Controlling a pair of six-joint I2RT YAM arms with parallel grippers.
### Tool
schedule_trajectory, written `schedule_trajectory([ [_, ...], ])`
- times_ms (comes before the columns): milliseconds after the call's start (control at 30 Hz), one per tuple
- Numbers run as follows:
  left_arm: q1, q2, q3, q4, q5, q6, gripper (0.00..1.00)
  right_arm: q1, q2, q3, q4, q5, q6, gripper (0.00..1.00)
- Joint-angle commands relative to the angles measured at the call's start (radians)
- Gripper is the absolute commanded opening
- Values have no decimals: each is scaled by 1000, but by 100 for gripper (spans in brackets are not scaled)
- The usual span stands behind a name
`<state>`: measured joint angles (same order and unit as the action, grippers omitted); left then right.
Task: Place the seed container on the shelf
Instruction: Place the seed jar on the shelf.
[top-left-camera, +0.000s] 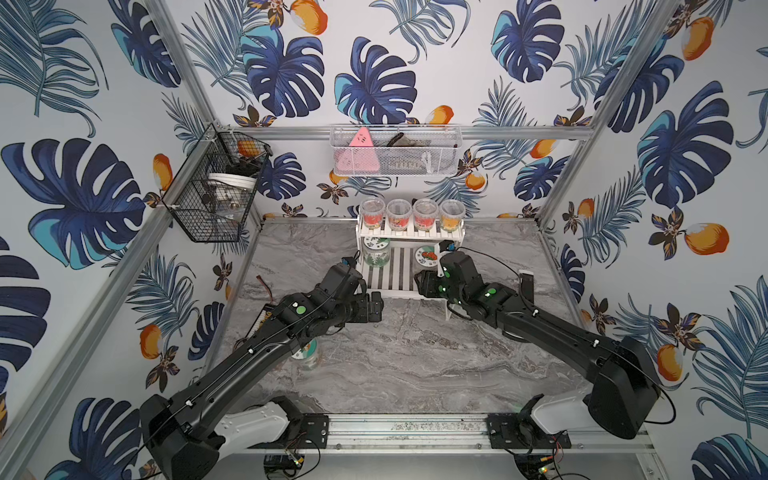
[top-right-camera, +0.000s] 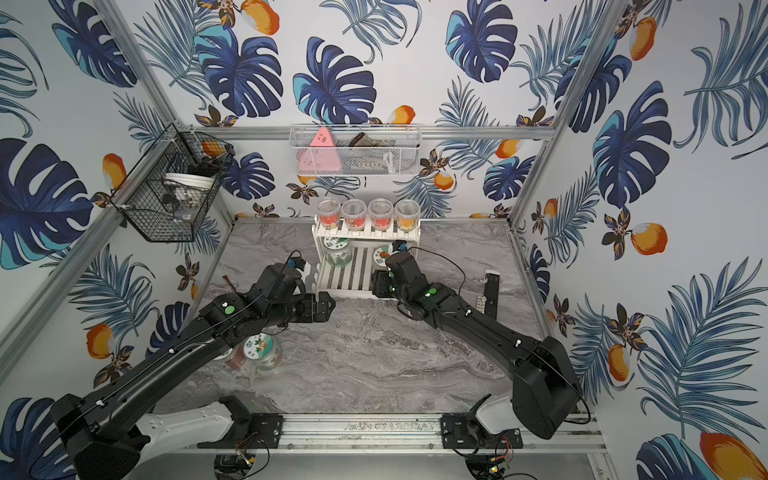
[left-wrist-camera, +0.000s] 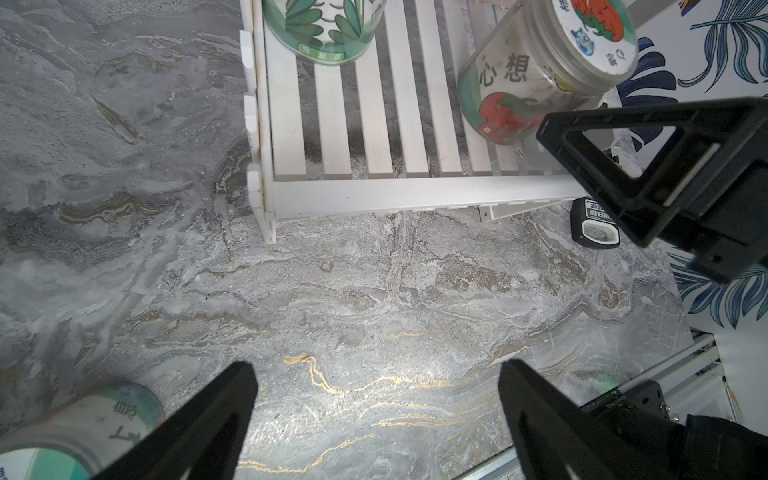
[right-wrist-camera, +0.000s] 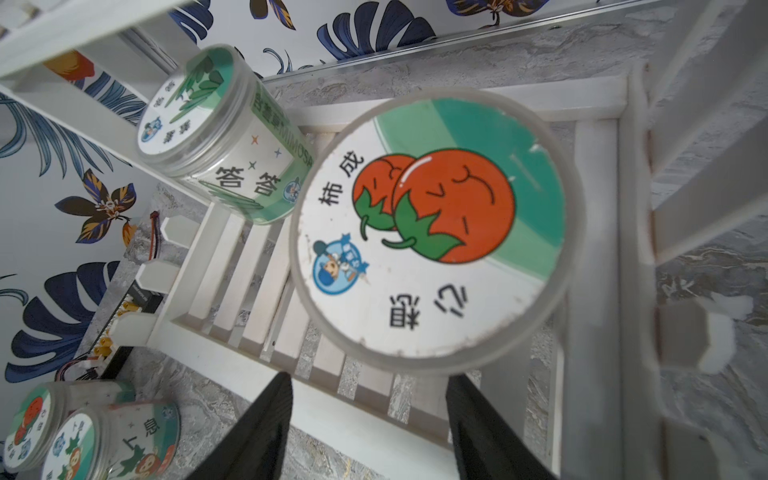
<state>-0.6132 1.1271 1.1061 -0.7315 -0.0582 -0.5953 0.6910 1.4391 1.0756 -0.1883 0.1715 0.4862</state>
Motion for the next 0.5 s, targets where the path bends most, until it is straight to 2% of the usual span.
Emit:
schedule_trajectory([
  [0, 4, 0, 5, 21, 7, 23, 99, 0, 15, 5, 34, 94, 29, 59],
  [367, 7, -2, 5, 21, 13, 21, 99, -4, 84, 31, 110, 224, 35, 58],
  [467, 7, -3, 3, 18, 12, 21, 99, -7, 94, 30, 143, 224, 40, 57],
])
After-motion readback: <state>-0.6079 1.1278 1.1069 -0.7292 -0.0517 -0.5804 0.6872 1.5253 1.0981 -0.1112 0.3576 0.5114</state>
